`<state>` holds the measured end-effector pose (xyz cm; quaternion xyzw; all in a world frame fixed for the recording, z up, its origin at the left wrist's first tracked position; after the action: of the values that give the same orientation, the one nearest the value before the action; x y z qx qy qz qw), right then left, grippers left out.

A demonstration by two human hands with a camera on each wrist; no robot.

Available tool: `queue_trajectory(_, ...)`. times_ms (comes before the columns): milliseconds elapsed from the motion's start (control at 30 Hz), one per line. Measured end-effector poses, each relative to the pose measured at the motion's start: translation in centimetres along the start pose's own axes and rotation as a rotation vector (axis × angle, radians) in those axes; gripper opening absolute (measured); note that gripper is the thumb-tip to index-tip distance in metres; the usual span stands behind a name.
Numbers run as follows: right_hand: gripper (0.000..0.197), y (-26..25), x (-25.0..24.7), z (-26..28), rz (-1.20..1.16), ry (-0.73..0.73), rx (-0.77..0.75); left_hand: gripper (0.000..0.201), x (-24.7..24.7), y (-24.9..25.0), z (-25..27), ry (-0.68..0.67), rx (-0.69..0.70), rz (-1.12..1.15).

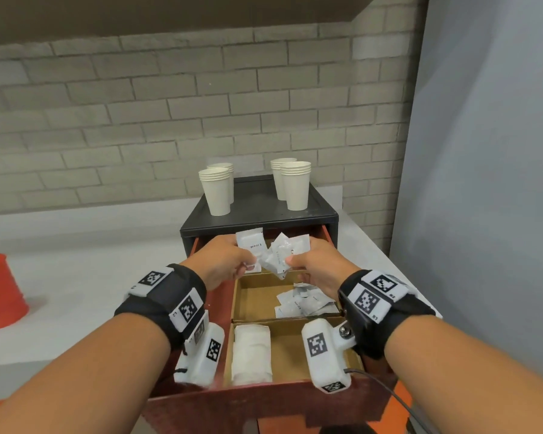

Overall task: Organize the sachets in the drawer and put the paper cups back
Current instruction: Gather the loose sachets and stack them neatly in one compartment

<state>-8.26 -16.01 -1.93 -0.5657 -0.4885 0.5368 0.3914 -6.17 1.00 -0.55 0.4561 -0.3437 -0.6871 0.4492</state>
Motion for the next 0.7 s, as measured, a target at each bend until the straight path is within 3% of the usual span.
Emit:
queue_trajectory(300, 0.024, -2.9, -0.3, -2.6, 0.053, -0.029, 0.004, 0.04, -1.5, 3.0, -0.5, -0.295, -0.117, 0.001)
queue_trajectory(500, 0.025, -4.0, -0.7, -4.3, 0.046, -0.034, 0.052, 0.027, -1.5, 4.0, -1.6, -0.299, -0.239, 0.178)
queue_trajectory(700, 0.029, -4.0, -1.3, -5.5, 0.189, -0.148, 0.034, 0.032, -0.9, 3.5, -1.6, -0.398, -0.319, 0.374)
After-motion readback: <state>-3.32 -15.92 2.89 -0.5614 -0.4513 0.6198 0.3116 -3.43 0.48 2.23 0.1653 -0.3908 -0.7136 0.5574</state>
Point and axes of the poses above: each hand's wrist, its own z-axis away from the middle knuckle, its own x-axis out of the palm, y = z × x, the point moved 1 cm from there along -z, towards the middle knuckle, and after that the axes turned 13 degrees about -x, right-handed, at the moved point
